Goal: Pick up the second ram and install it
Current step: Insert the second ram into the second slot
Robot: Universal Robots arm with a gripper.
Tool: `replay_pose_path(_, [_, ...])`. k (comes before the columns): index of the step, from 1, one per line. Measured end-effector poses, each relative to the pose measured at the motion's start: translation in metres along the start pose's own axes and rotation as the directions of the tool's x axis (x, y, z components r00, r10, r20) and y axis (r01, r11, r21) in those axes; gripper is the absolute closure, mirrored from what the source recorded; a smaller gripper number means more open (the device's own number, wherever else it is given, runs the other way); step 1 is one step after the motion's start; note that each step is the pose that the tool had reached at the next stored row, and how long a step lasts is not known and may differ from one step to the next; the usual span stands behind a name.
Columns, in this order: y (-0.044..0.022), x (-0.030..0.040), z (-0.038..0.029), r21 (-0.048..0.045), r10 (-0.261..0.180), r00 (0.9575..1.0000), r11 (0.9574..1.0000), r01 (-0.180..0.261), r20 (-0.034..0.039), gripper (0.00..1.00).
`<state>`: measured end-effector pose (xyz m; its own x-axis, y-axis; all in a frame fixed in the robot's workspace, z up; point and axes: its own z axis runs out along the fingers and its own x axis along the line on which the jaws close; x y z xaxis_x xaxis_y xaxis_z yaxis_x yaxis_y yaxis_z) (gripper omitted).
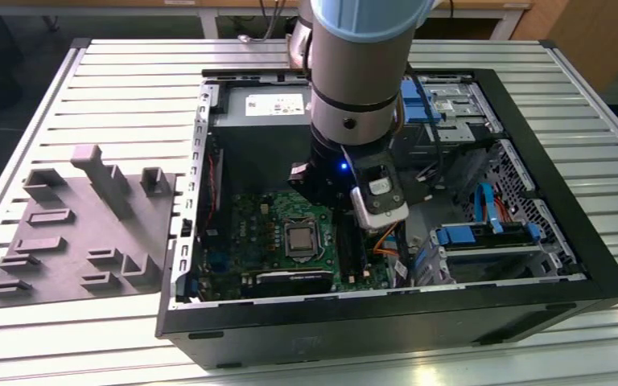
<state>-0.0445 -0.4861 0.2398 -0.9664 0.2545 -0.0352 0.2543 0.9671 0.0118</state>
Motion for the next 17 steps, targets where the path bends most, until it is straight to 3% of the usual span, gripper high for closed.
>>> replay_pose_path(12, [0.0000, -0.0001, -0.0017, -0.0002, 0.005, 1.0000, 1.0000, -0.005, 0.0000, 0.89])
replay_pose_path(17, [0.0004, -0.0015, -0.0018, -0.0005, -0.013, 0.9999, 0.9999, 0.013, -0.0003, 0.89])
